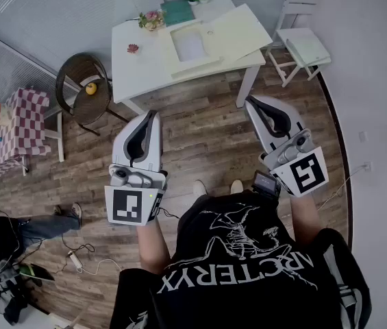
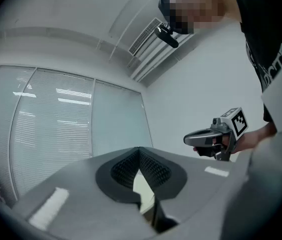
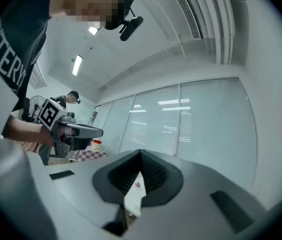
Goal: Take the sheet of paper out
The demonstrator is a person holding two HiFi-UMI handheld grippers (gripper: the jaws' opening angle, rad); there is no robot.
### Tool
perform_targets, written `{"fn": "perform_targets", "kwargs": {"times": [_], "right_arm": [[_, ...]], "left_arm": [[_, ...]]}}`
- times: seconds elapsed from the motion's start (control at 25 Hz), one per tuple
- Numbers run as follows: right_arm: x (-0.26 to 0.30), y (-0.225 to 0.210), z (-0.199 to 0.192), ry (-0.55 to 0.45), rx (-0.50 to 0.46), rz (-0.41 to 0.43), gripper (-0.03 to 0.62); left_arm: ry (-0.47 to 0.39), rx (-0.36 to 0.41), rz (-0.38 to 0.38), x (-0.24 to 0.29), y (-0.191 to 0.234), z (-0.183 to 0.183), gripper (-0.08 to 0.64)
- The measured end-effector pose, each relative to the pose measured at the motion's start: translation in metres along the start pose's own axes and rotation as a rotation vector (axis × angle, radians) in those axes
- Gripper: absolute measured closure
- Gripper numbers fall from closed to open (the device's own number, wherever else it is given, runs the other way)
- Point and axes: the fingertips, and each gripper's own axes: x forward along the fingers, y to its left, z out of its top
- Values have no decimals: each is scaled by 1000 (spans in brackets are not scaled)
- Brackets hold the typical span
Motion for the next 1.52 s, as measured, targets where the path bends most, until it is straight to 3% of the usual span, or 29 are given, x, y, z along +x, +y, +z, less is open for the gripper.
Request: {"fn": "perform_targets", "kwargs": {"times": [0.4, 0.76, 0.92, 1.28, 1.52], "right_arm": [[2, -9, 8, -30, 18, -26, 581], [5, -10, 6, -36, -22, 5, 580], [0, -19, 5, -54, 25, 17, 580], [-13, -48, -17, -45, 23, 56, 580], [25, -62, -43, -30, -2, 91, 571]], "left_arm": [[37, 18, -4, 4, -12, -5, 549], [86, 59, 8, 13, -20, -10, 549], [90, 37, 31, 20, -23, -11, 549], [94, 43, 87, 39, -45, -19, 549], [104, 40, 89, 73, -22, -41, 548]]}}
